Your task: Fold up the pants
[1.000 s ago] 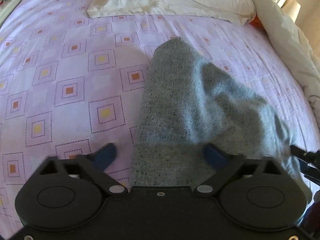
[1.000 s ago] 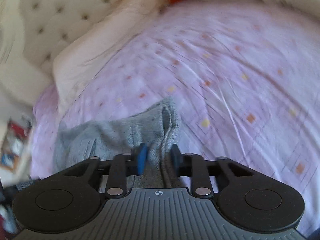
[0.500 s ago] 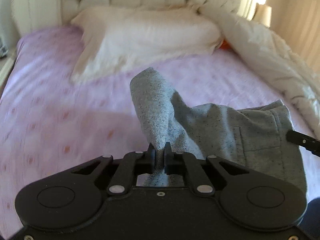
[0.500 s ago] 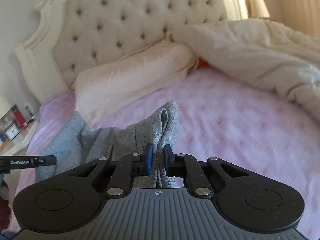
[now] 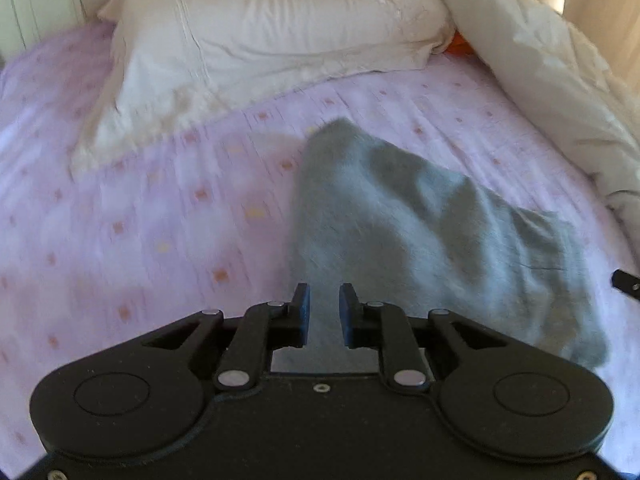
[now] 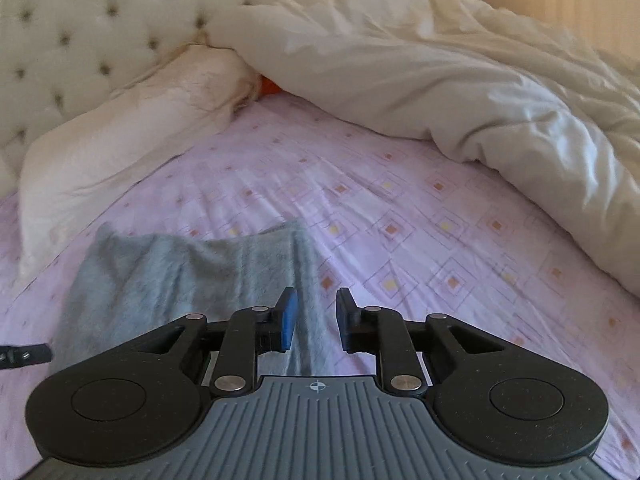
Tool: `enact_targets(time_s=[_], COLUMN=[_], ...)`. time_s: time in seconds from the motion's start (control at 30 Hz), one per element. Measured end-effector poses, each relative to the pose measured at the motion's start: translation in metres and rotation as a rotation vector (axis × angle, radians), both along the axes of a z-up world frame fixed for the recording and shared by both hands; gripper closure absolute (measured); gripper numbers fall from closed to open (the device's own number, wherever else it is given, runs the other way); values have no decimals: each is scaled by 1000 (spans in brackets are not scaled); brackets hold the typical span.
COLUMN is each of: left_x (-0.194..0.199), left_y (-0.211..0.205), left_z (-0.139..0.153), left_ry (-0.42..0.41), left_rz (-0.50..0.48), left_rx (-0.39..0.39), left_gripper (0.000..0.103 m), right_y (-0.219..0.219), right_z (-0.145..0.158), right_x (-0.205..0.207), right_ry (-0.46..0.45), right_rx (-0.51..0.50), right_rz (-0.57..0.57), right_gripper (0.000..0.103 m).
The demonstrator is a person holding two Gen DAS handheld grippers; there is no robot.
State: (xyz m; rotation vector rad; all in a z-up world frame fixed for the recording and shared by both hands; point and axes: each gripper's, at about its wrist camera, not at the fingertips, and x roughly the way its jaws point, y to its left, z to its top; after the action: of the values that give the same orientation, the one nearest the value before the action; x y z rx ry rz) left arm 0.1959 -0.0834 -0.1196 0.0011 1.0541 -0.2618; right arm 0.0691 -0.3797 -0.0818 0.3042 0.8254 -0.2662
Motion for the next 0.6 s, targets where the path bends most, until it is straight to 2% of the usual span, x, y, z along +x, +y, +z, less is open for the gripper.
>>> enact_targets(time_s=[0.23,0.3,0.33,0.43,0.6], left_x=[-50,-66,-74,-98,-130], left_y=[-12,-12,-12,-12,-4], left_z=[22,33,36,47,52], left_ry=[-14,-19,-22,-48,-59], left_rz=[2,-8,-10,-29,-48], left_rx=[-14,-16,-10,22,35], left_gripper=[74,64,62,61,60], right_y=[39,49,54,68,81], right_z=[19,22,23,25,20], right_x=[-44,-58,-63,-78,-91], right_ry=[-37,-51,-56,-63,-46], right_rx=[-35,-35,-37,-65,-44], right_rz=[73,79,85,91,82], right_gripper=[82,82,82,82,82])
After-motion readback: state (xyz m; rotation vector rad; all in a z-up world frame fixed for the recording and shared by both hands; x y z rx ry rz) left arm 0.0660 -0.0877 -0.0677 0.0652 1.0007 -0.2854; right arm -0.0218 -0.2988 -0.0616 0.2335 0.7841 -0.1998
